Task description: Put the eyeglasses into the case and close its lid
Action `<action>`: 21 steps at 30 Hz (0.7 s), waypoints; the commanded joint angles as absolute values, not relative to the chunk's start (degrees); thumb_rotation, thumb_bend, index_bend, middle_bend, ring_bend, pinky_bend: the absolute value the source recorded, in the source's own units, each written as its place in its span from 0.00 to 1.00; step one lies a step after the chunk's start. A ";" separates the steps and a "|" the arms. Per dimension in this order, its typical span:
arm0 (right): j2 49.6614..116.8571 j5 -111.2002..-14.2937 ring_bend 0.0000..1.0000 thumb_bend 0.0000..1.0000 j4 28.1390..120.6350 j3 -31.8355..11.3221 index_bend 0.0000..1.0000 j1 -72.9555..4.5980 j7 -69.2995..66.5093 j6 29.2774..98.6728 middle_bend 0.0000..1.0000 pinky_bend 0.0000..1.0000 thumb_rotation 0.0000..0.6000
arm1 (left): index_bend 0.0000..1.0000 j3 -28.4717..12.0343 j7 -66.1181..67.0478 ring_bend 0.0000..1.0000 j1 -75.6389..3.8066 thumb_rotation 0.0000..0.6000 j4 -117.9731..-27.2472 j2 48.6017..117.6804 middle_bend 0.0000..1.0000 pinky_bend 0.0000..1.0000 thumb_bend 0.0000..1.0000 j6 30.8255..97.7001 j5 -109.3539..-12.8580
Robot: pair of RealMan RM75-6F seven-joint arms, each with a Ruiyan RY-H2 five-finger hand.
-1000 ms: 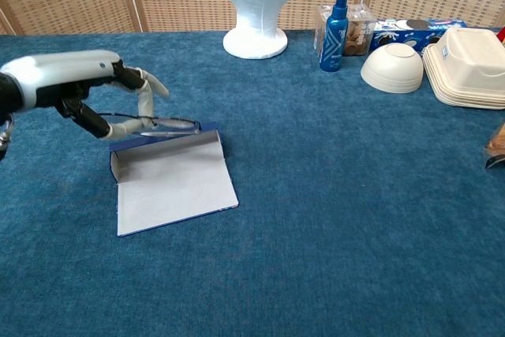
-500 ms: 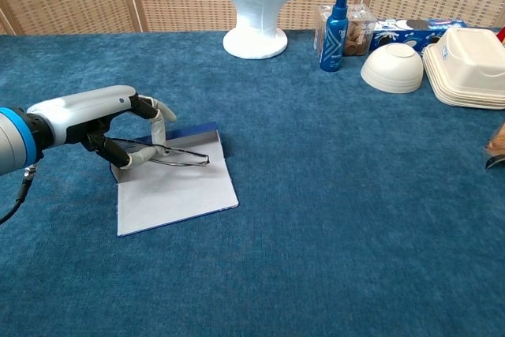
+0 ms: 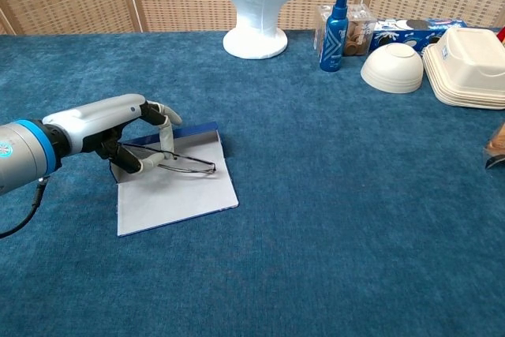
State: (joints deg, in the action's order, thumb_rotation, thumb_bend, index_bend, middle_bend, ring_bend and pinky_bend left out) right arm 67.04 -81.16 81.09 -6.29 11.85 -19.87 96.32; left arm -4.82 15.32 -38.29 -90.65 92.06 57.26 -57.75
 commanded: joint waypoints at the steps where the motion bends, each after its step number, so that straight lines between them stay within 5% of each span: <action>1: 67.05 -81.16 0.00 0.24 81.02 -6.31 0.05 11.88 -19.90 96.32 0.17 0.17 0.92 | 0.51 -4.93 15.42 0.00 -38.22 1.00 -90.36 92.29 0.16 0.05 0.45 57.09 -57.81; 21: 66.95 -81.23 0.00 0.24 81.39 -6.48 0.05 12.08 -19.61 96.41 0.17 0.17 0.91 | 0.42 -4.20 17.24 0.00 -37.51 1.00 -90.00 91.74 0.10 0.01 0.40 55.35 -57.09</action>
